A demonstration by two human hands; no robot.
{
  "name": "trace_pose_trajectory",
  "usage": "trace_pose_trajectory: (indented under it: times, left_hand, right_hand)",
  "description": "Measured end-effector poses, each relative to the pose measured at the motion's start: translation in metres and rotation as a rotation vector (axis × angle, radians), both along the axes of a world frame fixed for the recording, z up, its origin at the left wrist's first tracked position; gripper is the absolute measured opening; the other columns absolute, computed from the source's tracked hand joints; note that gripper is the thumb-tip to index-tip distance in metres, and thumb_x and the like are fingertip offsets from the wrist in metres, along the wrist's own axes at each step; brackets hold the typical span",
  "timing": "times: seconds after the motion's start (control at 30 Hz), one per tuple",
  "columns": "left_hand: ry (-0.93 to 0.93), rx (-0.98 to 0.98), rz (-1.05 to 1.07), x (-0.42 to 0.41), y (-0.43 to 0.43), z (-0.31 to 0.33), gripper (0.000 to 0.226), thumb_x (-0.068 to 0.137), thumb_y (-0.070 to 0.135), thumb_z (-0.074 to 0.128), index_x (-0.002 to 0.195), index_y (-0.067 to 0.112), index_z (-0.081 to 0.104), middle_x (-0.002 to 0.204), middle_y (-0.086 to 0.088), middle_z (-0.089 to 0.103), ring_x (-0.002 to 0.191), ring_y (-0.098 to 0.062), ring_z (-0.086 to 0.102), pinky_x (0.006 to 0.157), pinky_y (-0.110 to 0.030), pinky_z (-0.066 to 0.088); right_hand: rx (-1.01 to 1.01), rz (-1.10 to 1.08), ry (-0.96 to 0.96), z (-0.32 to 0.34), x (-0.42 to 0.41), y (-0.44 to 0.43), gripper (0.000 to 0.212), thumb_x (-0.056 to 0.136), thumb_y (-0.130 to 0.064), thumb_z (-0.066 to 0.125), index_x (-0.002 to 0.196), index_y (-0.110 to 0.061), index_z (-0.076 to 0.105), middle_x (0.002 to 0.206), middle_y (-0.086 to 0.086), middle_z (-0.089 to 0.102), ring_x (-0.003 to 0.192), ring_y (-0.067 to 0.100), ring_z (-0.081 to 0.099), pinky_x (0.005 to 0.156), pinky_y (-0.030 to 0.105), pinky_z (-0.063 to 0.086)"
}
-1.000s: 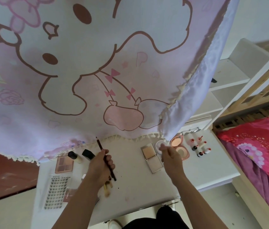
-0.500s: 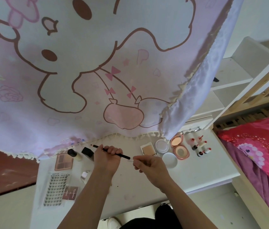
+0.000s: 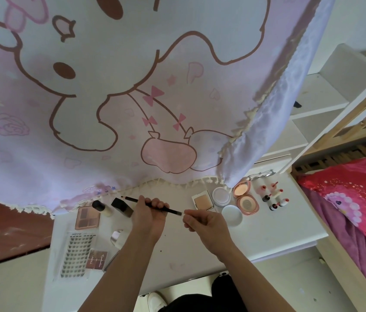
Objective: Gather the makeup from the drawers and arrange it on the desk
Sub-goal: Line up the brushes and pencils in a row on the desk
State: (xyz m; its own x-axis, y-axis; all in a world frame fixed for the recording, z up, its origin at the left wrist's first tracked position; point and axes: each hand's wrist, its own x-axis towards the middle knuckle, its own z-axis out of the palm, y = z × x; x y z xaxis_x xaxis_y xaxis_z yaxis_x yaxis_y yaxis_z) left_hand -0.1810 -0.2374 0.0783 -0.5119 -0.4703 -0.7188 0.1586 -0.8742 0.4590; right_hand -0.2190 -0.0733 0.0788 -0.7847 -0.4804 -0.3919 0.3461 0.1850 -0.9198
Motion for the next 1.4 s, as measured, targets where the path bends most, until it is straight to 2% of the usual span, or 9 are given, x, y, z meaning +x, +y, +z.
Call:
trace_pose_trajectory:
  times: [0.13, 0.37, 0.47, 0.6, 0.67, 0.83, 1.07, 1.17, 1.4]
  left_hand:
    - [-0.084, -0.119, -0.183, 0.004, 0.007, -0.006, 0.038, 0.107, 0.033, 0.031, 0.073, 0.017, 0.037, 0.062, -0.005, 0.046, 0.063, -0.023, 0.047, 0.079, -0.043, 0.046]
    - [-0.415, -0.369, -0.676, -0.007, 0.014, -0.035, 0.019, 0.104, 0.023, 0.042, 0.098, 0.009, 0.053, 0.089, -0.011, 0.058, 0.081, -0.024, 0.058, 0.065, -0.036, 0.05]
    - [-0.431, -0.427, -0.842, -0.013, 0.024, -0.058, 0.021, 0.103, 0.017, 0.047, 0.108, 0.0, 0.056, 0.093, -0.015, 0.059, 0.076, -0.023, 0.059, 0.063, -0.032, 0.053]
    - [-0.539, -0.604, -0.909, -0.022, 0.035, -0.088, 0.022, 0.097, 0.014, 0.056, 0.1, -0.006, 0.064, 0.082, -0.013, 0.061, 0.065, -0.018, 0.058, 0.064, -0.03, 0.055]
    - [-0.604, -0.667, -0.93, -0.029, 0.038, -0.102, 0.02, 0.093, 0.013, 0.061, 0.097, -0.005, 0.067, 0.074, -0.01, 0.062, 0.061, -0.02, 0.059, 0.067, -0.035, 0.057]
    - [-0.773, -0.853, -1.052, -0.05, 0.041, -0.132, 0.02, 0.08, 0.028, 0.073, 0.091, 0.018, 0.059, 0.09, -0.006, 0.071, 0.085, -0.028, 0.07, 0.081, -0.041, 0.057]
    - [-0.805, -1.038, -1.169, -0.059, 0.06, -0.135, 0.017, 0.09, 0.031, 0.065, 0.098, 0.016, 0.064, 0.086, 0.006, 0.058, 0.083, -0.012, 0.051, 0.068, -0.024, 0.036]
    - [-0.759, -1.058, -1.206, -0.052, 0.057, -0.128, 0.018, 0.094, 0.033, 0.057, 0.09, 0.018, 0.065, 0.082, 0.007, 0.06, 0.081, -0.013, 0.054, 0.065, -0.024, 0.038]
    - [-0.908, -1.294, -1.07, 0.013, 0.011, -0.119, 0.02, 0.096, 0.026, 0.052, 0.11, 0.017, 0.063, 0.111, -0.003, 0.058, 0.097, -0.022, 0.058, 0.078, -0.033, 0.048]
  right_hand:
    - [0.018, -0.011, -0.019, -0.011, 0.001, 0.006, 0.014, 0.089, -0.006, 0.071, 0.087, -0.018, 0.078, 0.078, 0.012, 0.076, 0.067, 0.013, 0.067, 0.072, 0.022, 0.057]
    - [0.173, 0.005, -0.106, -0.059, 0.0, 0.025, 0.006, 0.092, -0.013, 0.069, 0.091, -0.012, 0.075, 0.078, 0.007, 0.077, 0.07, 0.02, 0.07, 0.069, 0.028, 0.058]
    - [0.278, 0.075, -0.123, -0.081, -0.001, 0.03, 0.01, 0.092, -0.021, 0.069, 0.097, -0.014, 0.072, 0.077, 0.004, 0.076, 0.069, 0.017, 0.069, 0.069, 0.031, 0.059]
    - [0.576, 0.237, -0.031, -0.103, -0.01, 0.039, 0.032, 0.091, -0.046, 0.064, 0.116, -0.025, 0.064, 0.09, -0.012, 0.068, 0.092, 0.01, 0.065, 0.08, 0.022, 0.044]
    - [0.64, 0.23, -0.055, -0.113, -0.017, 0.048, 0.043, 0.093, -0.047, 0.062, 0.128, -0.02, 0.06, 0.1, -0.009, 0.063, 0.106, 0.014, 0.062, 0.086, 0.022, 0.04]
    - [0.674, 0.22, -0.128, -0.132, -0.028, 0.064, 0.055, 0.092, -0.038, 0.066, 0.138, -0.014, 0.05, 0.107, -0.003, 0.062, 0.105, 0.016, 0.057, 0.092, 0.025, 0.039]
    - [0.595, 0.184, -0.216, -0.144, -0.034, 0.067, 0.05, 0.089, -0.033, 0.069, 0.134, -0.019, 0.052, 0.098, -0.008, 0.063, 0.102, 0.015, 0.061, 0.089, 0.025, 0.042]
    - [0.601, 0.176, -0.224, -0.144, -0.038, 0.063, 0.042, 0.091, -0.031, 0.067, 0.129, -0.019, 0.055, 0.104, -0.005, 0.064, 0.106, 0.017, 0.061, 0.091, 0.027, 0.043]
    - [0.644, 0.075, 0.0, -0.121, -0.03, 0.028, 0.008, 0.094, -0.023, 0.059, 0.101, -0.023, 0.056, 0.092, -0.006, 0.062, 0.092, 0.018, 0.058, 0.075, 0.025, 0.035]
